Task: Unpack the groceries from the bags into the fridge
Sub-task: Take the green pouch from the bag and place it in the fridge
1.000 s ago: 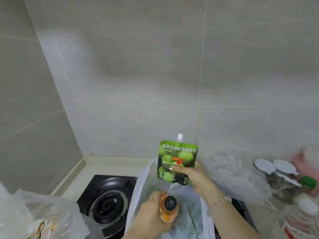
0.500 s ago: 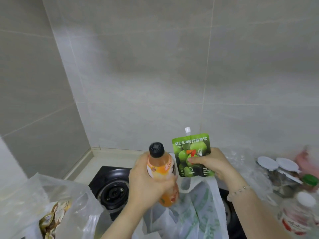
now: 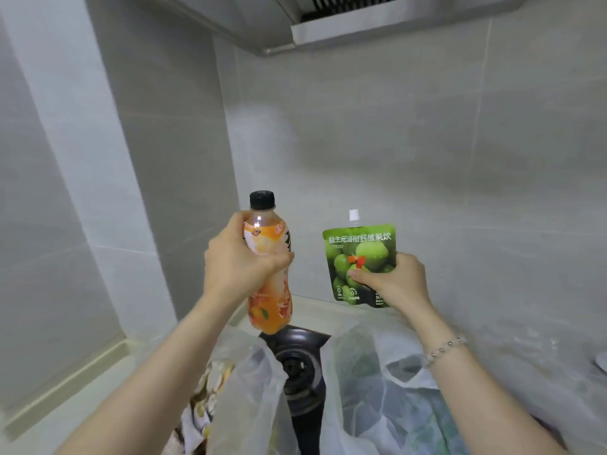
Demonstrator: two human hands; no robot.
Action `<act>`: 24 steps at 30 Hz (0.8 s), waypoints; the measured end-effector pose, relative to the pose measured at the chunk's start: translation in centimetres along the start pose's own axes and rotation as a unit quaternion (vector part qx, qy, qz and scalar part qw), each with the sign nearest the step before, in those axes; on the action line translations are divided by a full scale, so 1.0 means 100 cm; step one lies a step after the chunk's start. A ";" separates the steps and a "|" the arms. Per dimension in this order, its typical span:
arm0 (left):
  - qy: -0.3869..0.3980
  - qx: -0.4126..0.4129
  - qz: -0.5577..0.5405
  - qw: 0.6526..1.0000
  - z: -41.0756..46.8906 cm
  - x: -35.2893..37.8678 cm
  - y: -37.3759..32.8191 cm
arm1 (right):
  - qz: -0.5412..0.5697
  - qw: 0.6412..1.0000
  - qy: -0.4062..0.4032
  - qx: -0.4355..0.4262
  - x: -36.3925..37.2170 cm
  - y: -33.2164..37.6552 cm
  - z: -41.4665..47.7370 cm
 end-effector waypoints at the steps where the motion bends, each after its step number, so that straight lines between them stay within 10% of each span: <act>1: -0.013 -0.004 0.031 0.999 0.002 -0.015 0.006 | 0.004 1.000 -0.001 -0.011 0.015 0.010 -0.002; 14: -0.268 -0.138 0.379 0.875 -0.130 -0.224 0.003 | 0.125 0.940 0.231 -0.216 0.187 0.125 -0.152; 24: -0.440 -0.274 0.601 0.609 -0.360 -0.331 -0.200 | 0.274 0.741 0.546 -0.277 0.157 0.197 -0.442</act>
Point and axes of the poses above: each hand's wrist, its own z-axis towards the middle knuckle, its own x-axis out of the palm, y = z × x, the point moved 3 cm from there along z, towards the middle knuckle, and after that the axes turned 9 degrees about x, right-handed, at the moved point
